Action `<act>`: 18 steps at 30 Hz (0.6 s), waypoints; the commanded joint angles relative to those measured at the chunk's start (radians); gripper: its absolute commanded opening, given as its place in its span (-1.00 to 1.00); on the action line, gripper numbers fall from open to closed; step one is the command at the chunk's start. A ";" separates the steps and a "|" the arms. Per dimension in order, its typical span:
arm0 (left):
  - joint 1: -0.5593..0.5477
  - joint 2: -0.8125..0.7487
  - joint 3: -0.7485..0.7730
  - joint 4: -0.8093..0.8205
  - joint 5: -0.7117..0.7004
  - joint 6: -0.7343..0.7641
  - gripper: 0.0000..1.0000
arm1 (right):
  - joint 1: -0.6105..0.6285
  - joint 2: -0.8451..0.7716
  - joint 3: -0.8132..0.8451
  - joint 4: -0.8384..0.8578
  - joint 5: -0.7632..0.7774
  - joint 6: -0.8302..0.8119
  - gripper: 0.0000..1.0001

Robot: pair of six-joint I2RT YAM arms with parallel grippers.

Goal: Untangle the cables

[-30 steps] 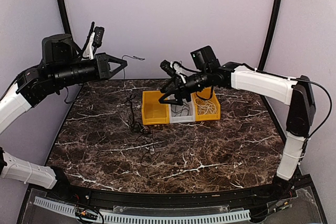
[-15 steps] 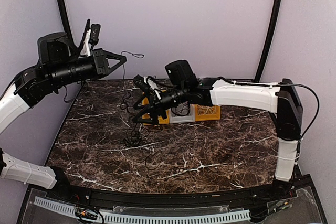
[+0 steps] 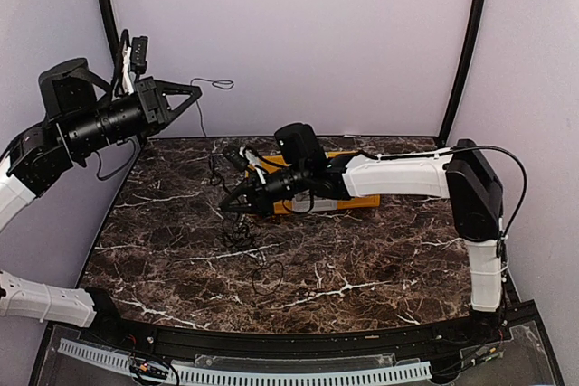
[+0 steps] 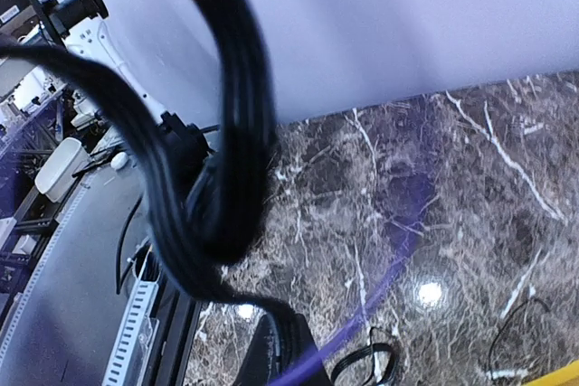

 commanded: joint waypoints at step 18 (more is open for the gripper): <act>-0.004 0.127 0.634 -0.342 -0.236 0.263 -1.00 | -0.049 0.103 -0.231 0.020 0.052 -0.018 -1.00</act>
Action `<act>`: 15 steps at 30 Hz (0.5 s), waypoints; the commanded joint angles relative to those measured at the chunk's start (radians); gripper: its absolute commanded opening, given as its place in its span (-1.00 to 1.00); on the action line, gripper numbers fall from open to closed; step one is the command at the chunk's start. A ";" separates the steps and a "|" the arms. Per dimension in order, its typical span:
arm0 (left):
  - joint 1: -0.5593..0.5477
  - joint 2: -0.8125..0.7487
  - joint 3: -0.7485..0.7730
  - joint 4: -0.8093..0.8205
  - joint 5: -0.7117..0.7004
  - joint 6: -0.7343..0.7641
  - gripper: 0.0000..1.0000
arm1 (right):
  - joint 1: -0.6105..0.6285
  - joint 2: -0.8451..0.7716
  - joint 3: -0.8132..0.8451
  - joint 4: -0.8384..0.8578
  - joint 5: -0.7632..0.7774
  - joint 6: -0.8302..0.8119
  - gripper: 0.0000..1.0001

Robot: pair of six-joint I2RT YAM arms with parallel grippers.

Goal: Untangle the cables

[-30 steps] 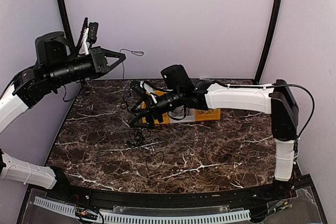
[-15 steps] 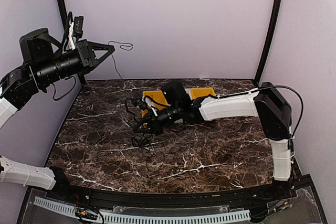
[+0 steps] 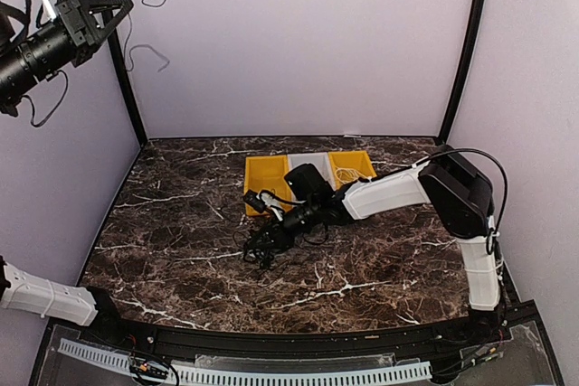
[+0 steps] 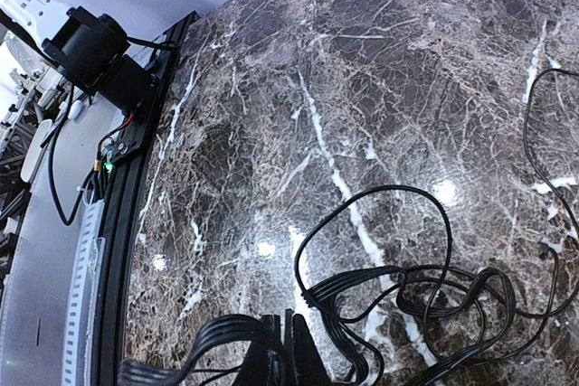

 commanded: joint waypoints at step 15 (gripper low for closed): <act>-0.004 0.098 -0.183 0.022 0.008 0.021 -1.00 | -0.080 -0.259 0.021 -0.365 0.099 -0.311 0.75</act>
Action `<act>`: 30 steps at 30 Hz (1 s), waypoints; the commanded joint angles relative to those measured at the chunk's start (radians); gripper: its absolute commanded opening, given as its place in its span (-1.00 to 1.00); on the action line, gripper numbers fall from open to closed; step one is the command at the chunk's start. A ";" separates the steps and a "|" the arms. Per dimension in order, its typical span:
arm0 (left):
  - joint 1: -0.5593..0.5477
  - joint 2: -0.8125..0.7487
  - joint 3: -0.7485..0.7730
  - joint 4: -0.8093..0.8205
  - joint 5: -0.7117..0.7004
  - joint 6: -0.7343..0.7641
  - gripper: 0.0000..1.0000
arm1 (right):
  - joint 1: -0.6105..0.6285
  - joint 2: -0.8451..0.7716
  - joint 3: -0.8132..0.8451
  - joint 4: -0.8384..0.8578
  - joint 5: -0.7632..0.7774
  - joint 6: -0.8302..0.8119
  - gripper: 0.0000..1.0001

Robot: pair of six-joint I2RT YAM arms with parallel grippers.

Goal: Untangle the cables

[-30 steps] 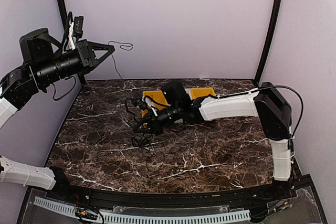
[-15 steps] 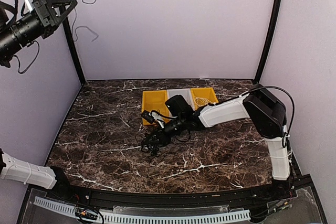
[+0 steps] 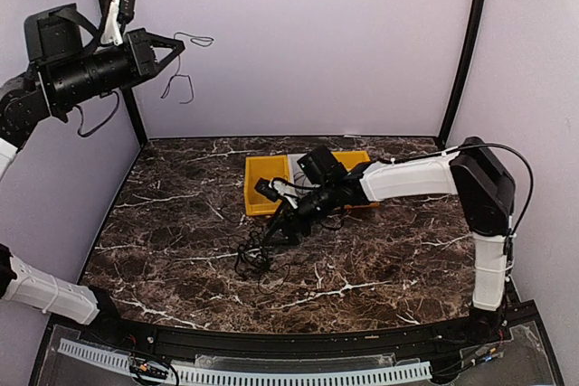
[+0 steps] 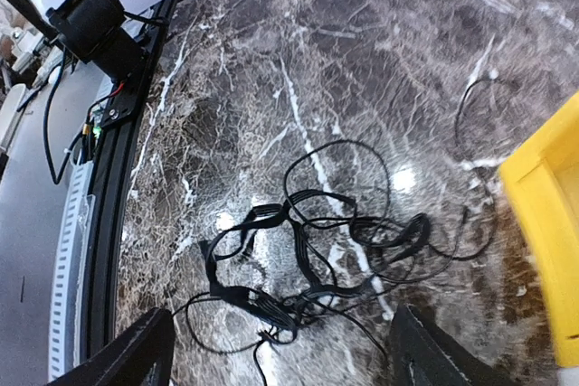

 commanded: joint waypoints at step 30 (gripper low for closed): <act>-0.003 0.625 -0.215 0.652 0.241 -0.165 -1.00 | -0.681 -0.776 -0.520 0.082 0.082 -0.092 0.97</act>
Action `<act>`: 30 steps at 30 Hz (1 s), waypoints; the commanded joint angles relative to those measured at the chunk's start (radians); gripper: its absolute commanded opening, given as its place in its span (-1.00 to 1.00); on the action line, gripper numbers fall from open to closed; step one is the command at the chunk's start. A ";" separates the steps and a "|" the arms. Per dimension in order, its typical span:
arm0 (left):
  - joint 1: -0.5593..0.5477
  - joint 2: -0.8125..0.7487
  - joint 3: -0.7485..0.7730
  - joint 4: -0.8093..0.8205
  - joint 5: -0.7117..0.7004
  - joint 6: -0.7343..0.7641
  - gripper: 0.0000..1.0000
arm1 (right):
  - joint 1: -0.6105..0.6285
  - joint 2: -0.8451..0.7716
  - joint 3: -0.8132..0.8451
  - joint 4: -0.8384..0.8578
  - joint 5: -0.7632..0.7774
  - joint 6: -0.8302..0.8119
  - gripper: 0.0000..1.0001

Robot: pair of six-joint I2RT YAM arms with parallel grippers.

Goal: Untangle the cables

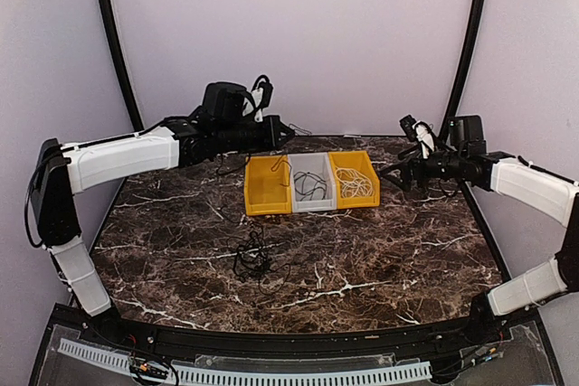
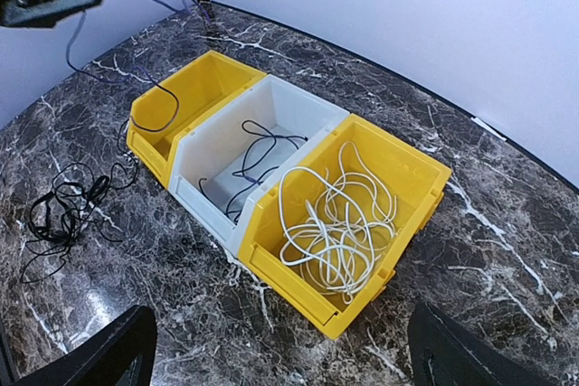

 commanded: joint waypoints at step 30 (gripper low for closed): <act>0.020 0.259 0.209 0.262 0.065 -0.063 -1.00 | -0.029 -0.013 -0.046 0.101 -0.107 -0.010 0.96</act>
